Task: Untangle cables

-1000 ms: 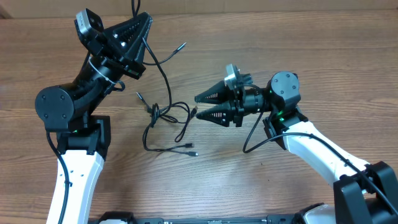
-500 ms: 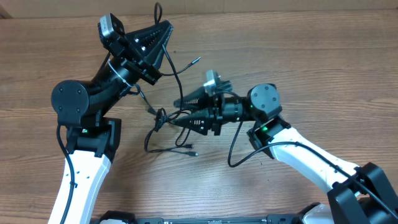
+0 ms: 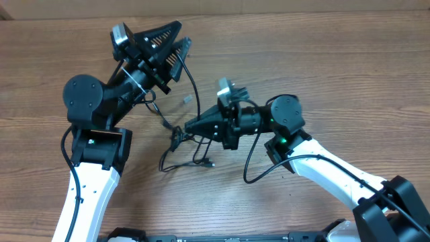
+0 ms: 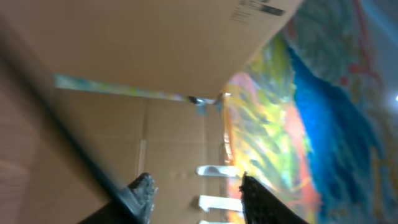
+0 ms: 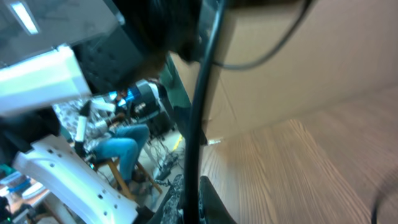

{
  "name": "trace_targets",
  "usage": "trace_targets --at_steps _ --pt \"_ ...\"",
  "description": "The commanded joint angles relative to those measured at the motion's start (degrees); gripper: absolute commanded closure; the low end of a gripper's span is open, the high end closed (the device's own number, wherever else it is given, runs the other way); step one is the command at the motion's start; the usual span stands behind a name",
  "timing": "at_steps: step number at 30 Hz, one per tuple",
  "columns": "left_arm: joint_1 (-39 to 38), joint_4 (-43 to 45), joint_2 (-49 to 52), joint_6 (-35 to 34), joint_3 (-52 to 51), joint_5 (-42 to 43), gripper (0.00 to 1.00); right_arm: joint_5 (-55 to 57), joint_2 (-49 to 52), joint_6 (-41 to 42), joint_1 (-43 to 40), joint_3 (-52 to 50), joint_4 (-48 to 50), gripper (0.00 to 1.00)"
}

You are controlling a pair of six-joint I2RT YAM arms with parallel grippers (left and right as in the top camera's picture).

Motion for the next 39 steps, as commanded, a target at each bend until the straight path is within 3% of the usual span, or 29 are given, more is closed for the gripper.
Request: trace_targets --at_steps 1,9,19,23,35,39 --pt "0.0 -6.0 -0.9 8.8 0.7 -0.4 0.33 0.2 -1.1 10.9 -2.8 0.6 4.6 0.96" --pt "-0.1 -28.8 -0.9 20.3 0.7 1.4 0.24 0.2 -3.3 24.2 -11.7 0.6 14.2 0.96" --pt "-0.2 -48.6 -0.9 37.9 0.7 1.5 0.13 3.1 -6.3 25.8 -16.9 2.1 14.1 0.96" --pt "-0.2 -55.1 -0.9 46.9 0.7 1.2 0.01 6.5 -6.3 27.4 -17.1 2.9 13.2 0.96" --pt "-0.2 -66.4 -0.9 52.9 0.7 -5.6 0.0 11.6 -6.3 30.3 -17.4 2.9 9.7 0.96" --pt "-0.2 -69.0 -0.8 53.3 0.7 -7.3 0.0 12.2 -6.3 30.2 -17.4 2.9 4.3 0.96"
